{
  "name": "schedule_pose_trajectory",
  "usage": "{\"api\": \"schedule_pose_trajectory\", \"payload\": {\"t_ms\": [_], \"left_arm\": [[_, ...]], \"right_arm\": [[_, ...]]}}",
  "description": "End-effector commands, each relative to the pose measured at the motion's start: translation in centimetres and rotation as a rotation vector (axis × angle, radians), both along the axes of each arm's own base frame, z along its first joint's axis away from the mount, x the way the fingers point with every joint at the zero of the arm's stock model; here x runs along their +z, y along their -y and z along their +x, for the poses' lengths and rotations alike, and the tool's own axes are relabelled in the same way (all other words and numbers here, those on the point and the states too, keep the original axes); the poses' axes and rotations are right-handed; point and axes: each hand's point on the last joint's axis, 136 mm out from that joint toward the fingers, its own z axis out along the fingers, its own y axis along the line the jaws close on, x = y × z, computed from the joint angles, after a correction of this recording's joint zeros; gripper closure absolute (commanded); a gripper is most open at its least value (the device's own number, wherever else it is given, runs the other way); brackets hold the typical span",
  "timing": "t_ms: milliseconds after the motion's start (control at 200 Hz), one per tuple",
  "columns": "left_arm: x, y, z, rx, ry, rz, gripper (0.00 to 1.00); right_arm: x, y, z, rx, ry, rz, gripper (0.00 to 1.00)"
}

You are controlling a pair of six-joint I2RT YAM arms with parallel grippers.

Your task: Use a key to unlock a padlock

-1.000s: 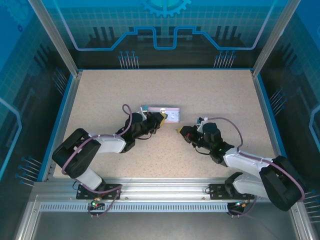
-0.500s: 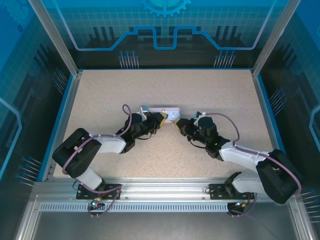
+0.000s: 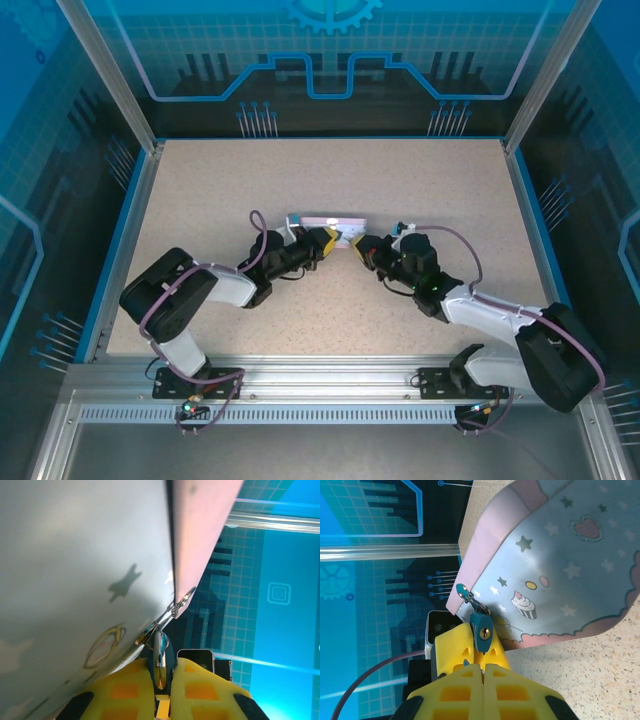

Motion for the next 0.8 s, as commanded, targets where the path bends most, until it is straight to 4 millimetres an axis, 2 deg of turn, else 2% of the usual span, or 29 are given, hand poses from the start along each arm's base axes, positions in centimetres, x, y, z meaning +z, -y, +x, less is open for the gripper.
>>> {"api": "schedule_pose_trajectory", "payload": {"t_ms": [0,795], "left_arm": [[3.2,0.1,-0.1,-0.023,0.108,-0.087,1.0],[3.3,0.4,0.2,-0.022,0.103,-0.091,1.0]], "right_arm": [[-0.1,1.0,0.0,-0.027,-0.007,-0.007,1.0],[0.2,0.1,1.6,-0.005,-0.007,-0.003,1.0]]}}
